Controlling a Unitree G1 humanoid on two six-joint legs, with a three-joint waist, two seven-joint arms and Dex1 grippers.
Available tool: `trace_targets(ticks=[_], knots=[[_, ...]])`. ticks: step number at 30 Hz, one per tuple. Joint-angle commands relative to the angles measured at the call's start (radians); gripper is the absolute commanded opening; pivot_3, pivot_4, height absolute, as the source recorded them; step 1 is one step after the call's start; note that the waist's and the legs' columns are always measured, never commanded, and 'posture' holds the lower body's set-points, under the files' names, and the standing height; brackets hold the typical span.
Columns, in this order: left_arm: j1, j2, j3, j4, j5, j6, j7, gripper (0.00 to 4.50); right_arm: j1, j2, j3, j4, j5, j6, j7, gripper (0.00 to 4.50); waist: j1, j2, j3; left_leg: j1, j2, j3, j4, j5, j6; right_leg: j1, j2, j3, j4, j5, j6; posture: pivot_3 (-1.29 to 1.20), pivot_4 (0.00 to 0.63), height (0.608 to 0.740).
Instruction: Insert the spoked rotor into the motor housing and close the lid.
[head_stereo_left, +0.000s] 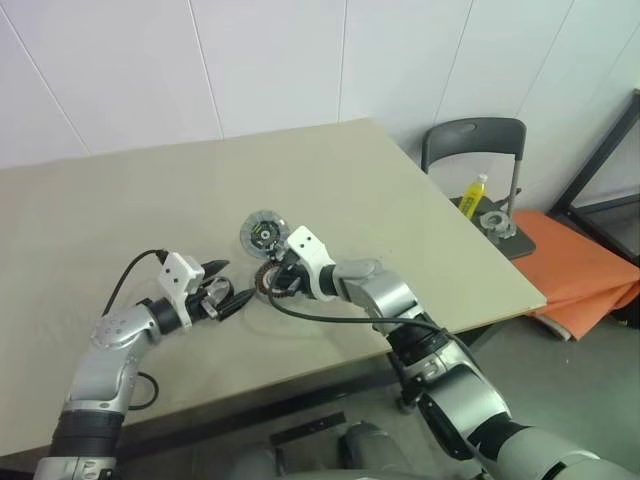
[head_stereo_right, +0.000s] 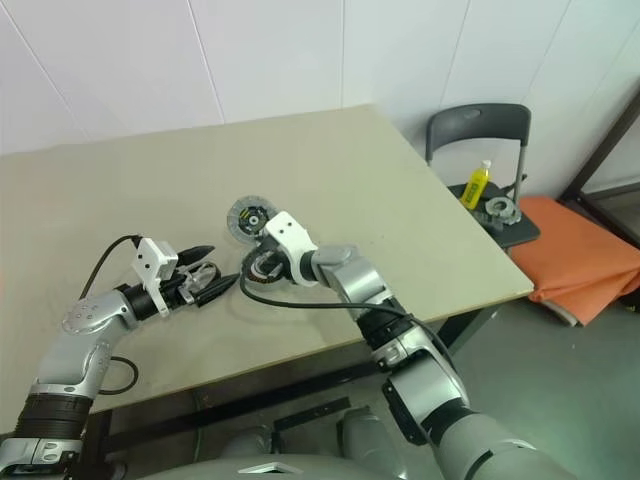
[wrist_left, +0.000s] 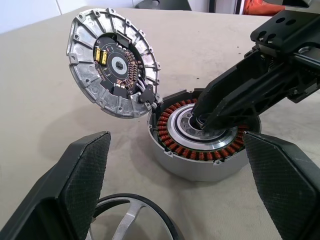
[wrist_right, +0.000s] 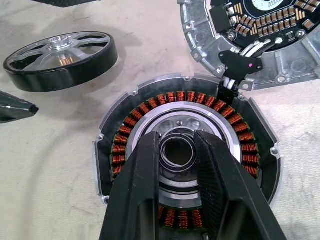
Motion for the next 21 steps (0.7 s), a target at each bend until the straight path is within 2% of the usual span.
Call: trace_targets(ticks=[1,21], knots=[[-0.013,0.0,0.011,-0.025,-0.011,-0.003,-0.004,4.5,-0.016,0.017,-0.027,-0.025,0.002,-0.033,-0.02,0.68,0.0,0.0,0.0,0.0,0.0,0.0,0.0,0.0,0.0,0.0,0.0,0.0,0.0,0.0,0.0,0.0,0.0,0.74],[-0.01,0.0,0.015,-0.018,-0.012,-0.002,-0.013,4.5,-0.022,0.048,-0.07,0.003,0.033,-0.002,-0.029,0.68,-0.001,0.0,0.0,0.0,0.0,0.0,-0.001,0.0,0.0,0.0,0.0,0.0,0.0,0.0,0.0,0.0,0.0,0.74]])
